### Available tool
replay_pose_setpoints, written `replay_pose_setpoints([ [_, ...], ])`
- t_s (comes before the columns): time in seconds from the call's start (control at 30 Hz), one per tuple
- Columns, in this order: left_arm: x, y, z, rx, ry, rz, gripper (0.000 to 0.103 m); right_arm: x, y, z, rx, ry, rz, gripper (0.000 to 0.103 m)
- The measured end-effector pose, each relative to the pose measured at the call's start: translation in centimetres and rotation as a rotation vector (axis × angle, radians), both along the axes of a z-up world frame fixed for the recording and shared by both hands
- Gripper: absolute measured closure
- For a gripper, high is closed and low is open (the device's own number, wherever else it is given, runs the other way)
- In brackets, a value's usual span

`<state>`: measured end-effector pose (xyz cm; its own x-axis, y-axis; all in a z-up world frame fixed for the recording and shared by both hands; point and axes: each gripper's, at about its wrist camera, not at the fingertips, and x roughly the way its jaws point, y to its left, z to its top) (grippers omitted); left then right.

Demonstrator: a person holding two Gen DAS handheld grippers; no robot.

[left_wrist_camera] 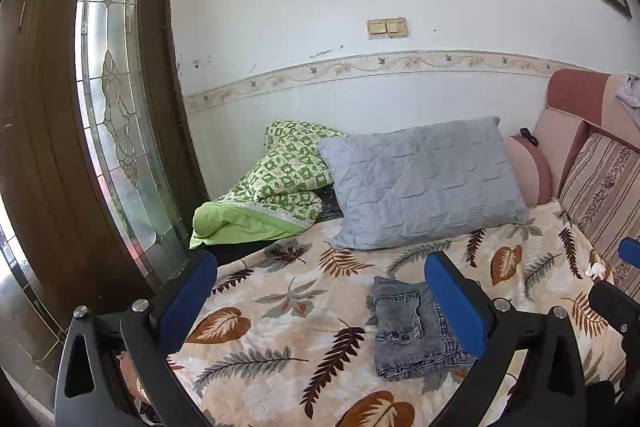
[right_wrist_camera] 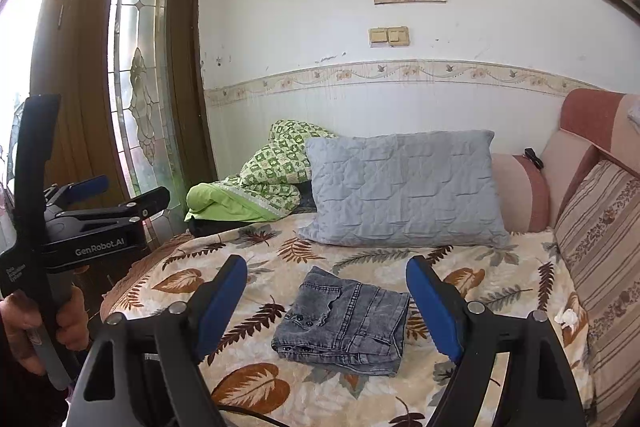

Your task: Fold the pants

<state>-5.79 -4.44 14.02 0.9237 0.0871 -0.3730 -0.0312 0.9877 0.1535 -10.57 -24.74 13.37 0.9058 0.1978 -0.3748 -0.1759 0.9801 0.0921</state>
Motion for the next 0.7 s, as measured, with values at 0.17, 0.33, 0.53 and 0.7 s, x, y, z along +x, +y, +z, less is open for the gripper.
replay_pose_setpoints([
  [0.17, 0.4, 0.3, -0.4, 0.029, -0.014, 0.033, 0.0, 0.9, 0.1, -1.1, 0.01, 0.031, 0.007, 0.019],
  [0.33, 0.9, 0.4, -0.6, 0.037, -0.016, 0.042, 0.0, 1.9, 0.4, -2.2, 0.0, 0.059, 0.011, 0.019],
  [0.53, 1.4, 0.6, -1.3, 0.042, -0.004, 0.038, 0.0, 2.5, 1.0, -3.0, -0.015, 0.075, 0.023, 0.019],
  [0.7, 1.4, 0.8, -1.7, 0.035, 0.006, 0.026, 0.0, 2.7, 1.5, -3.2, -0.026, 0.081, 0.03, 0.019],
])
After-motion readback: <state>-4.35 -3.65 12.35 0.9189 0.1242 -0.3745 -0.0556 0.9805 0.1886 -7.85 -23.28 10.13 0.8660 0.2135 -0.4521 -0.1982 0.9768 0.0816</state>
